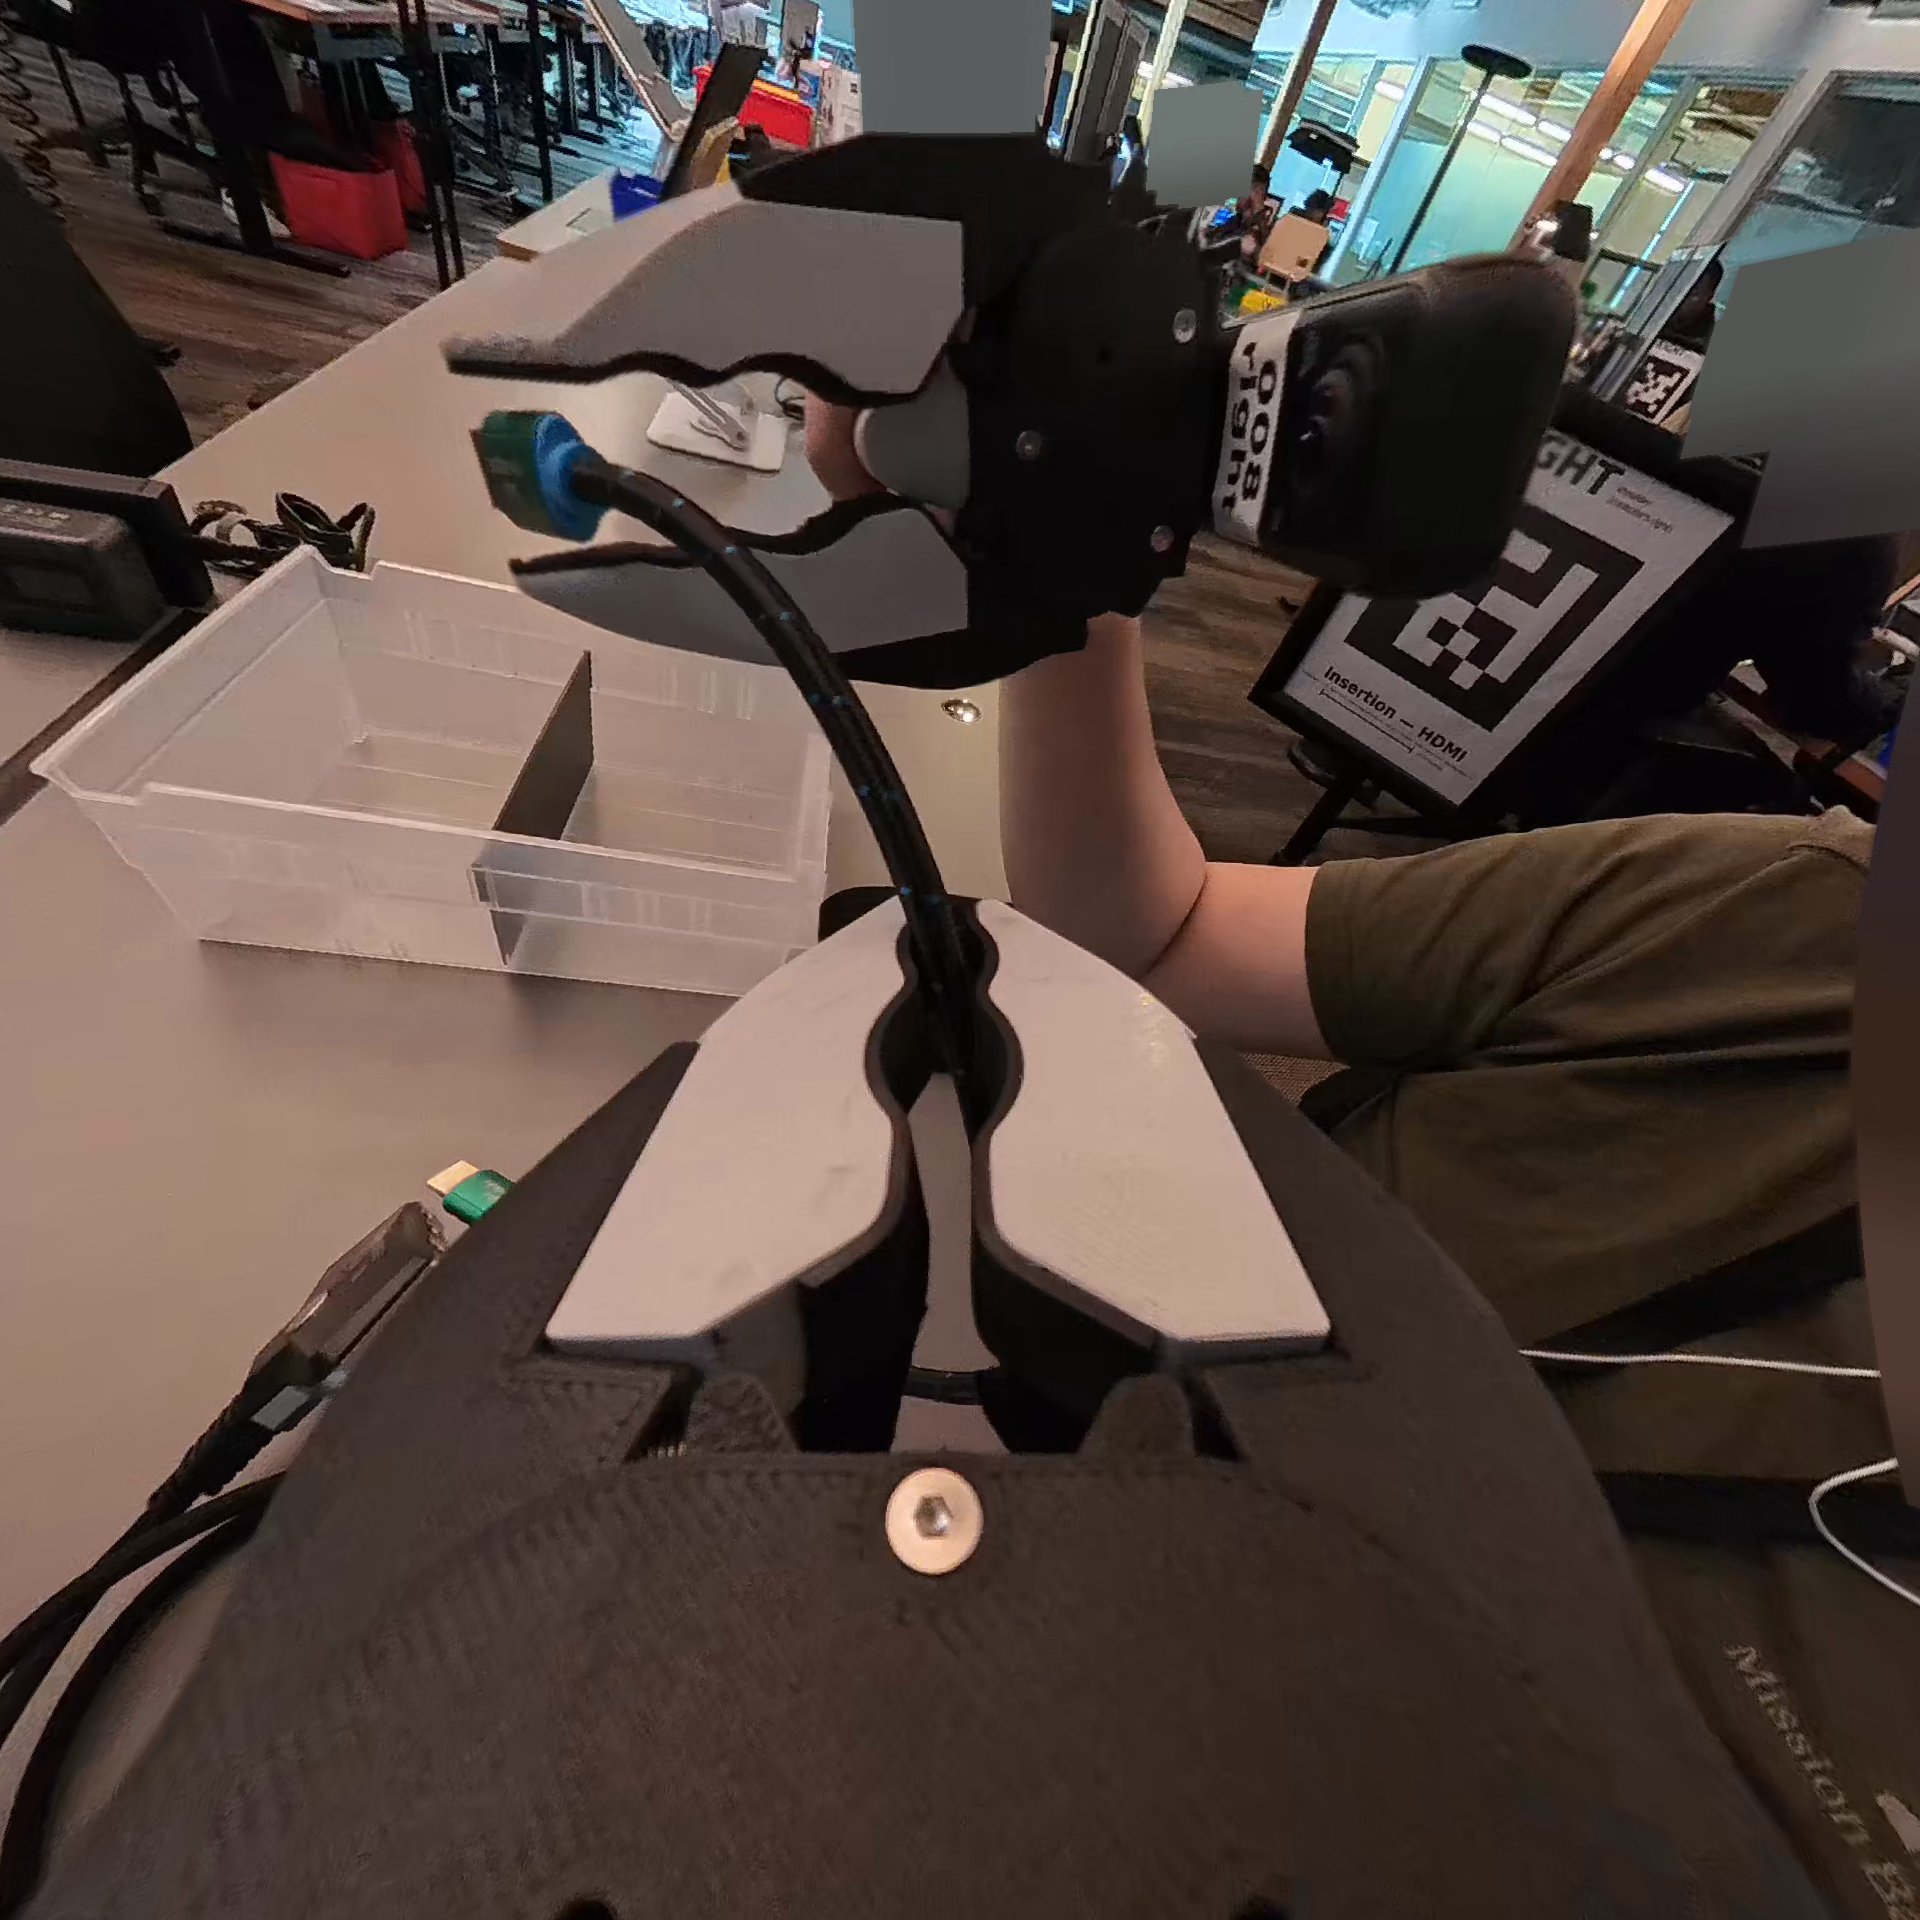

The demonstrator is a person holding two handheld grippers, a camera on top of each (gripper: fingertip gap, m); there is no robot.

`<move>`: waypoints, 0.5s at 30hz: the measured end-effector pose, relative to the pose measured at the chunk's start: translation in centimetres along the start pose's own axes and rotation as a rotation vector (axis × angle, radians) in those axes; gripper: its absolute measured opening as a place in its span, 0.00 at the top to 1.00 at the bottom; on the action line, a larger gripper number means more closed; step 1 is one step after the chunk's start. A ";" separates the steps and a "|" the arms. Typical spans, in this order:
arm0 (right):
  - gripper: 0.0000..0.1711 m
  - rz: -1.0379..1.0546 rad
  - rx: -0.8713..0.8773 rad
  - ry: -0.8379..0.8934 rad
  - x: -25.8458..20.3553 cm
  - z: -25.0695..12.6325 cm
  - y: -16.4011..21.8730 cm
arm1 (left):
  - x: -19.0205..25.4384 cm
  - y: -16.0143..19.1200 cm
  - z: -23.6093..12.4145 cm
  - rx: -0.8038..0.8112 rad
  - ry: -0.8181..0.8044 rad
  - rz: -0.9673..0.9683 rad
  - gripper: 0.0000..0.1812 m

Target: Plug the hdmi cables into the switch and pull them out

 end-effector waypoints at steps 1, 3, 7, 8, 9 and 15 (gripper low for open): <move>0.83 -0.011 0.006 0.002 -0.1 0.0 0.0 | 0.1 0.0 0.1 -0.002 0.003 0.001 0.98; 0.87 -0.028 0.015 -0.002 -0.2 0.0 0.0 | 0.2 0.0 0.3 -0.008 0.005 0.001 0.98; 0.87 -0.026 0.031 0.034 0.1 -0.3 -0.5 | 1.3 -0.1 1.2 0.005 0.057 0.030 0.92; 0.87 -0.024 0.061 0.048 0.3 -0.6 -0.6 | 2.0 -0.1 1.6 -0.003 0.075 0.051 0.87; 0.87 -0.022 0.096 0.067 0.5 -0.9 -0.7 | 2.7 -0.2 2.1 -0.017 0.079 0.073 0.82; 0.87 0.113 0.421 0.237 2.5 -3.2 -0.2 | 6.4 -0.6 3.5 0.006 0.089 0.203 0.69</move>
Point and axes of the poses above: each gripper's, where its closed fingertips meet, z out along the fingers, y out of its underside, x = y × z across the jaws, the point moved 10 cm from there along -z, back along the fingers, and after that the axes turned 13 degrees about y, right-handed, at the moved point
